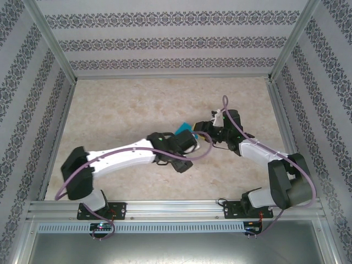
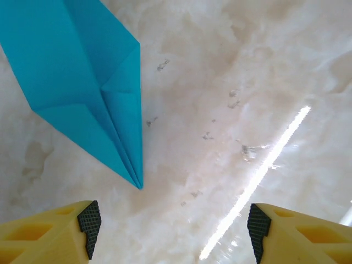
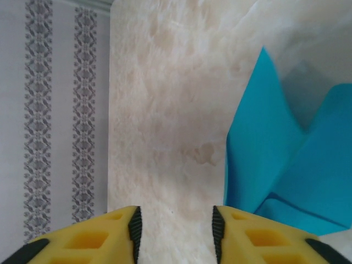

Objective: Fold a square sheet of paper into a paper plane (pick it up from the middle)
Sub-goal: Turn over the paper at the center of the table, then fold the wing for the fifth time at the center of the table.

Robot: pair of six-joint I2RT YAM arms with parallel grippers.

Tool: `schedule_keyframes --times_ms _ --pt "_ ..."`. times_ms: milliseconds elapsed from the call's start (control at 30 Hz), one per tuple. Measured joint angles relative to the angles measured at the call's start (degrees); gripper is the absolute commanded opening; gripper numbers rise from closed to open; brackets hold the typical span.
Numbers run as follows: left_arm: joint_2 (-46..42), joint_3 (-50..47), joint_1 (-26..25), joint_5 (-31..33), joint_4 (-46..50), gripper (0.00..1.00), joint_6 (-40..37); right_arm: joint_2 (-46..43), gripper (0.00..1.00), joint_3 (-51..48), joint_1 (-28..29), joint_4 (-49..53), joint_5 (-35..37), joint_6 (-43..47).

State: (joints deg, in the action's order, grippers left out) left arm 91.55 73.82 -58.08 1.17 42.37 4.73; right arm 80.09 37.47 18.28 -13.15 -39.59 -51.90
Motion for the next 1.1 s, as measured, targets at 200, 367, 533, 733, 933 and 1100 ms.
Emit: schedule_keyframes --times_ms 200,367,533,733,933,1100 --pt "-11.0 -8.9 14.6 -10.2 -1.0 0.70 7.0 4.2 0.22 3.1 8.6 0.5 5.4 -0.4" --pt "-12.0 -14.0 23.1 -17.5 -5.4 0.69 13.1 10.2 0.15 8.2 14.0 4.1 10.7 0.9" --pt "-9.2 -17.2 26.9 -23.4 -10.8 0.69 17.7 13.7 0.12 11.2 16.5 8.6 15.0 3.1" --pt "-6.3 -18.2 28.6 -27.2 -15.1 0.68 20.2 16.2 0.07 11.7 16.9 13.7 18.7 5.9" --pt "-4.4 -18.3 29.0 -29.2 -17.2 0.68 21.1 16.2 0.05 11.1 16.9 16.0 21.2 7.5" --pt "-1.7 -18.2 29.0 -30.8 -18.4 0.65 21.4 16.2 0.02 8.8 16.8 15.7 21.4 7.8"
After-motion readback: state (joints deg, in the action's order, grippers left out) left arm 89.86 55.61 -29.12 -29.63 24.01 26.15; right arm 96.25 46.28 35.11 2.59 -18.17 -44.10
